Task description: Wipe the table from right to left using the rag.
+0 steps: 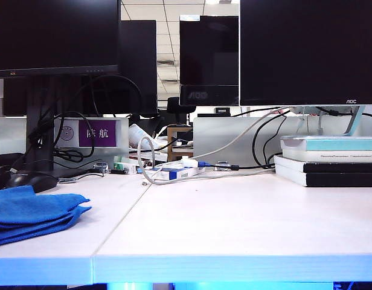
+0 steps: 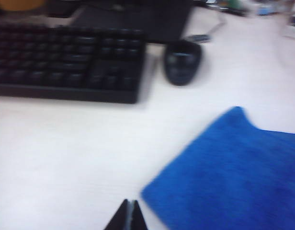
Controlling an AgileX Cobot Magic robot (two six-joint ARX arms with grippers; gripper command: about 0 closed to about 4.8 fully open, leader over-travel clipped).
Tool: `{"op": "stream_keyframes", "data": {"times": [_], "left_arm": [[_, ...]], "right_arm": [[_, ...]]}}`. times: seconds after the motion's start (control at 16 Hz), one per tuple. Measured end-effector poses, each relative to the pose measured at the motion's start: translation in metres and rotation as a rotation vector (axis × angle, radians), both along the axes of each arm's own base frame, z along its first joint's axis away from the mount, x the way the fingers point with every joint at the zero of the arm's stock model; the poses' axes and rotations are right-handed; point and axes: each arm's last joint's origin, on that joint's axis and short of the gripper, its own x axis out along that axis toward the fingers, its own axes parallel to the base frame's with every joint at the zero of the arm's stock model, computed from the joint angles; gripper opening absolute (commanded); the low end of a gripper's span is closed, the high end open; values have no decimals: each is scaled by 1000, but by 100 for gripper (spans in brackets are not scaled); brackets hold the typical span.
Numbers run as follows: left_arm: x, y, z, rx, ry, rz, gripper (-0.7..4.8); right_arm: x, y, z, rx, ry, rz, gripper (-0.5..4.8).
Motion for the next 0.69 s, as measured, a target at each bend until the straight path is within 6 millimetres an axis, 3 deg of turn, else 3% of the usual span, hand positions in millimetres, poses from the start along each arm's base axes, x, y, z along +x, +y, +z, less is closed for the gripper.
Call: {"op": "stream_keyframes", "data": {"times": [0.69], "left_arm": [[0,-5,0,-8,-1,-77,-4]], "right_arm": [[0,0,0,0,0,0,-1]]}}
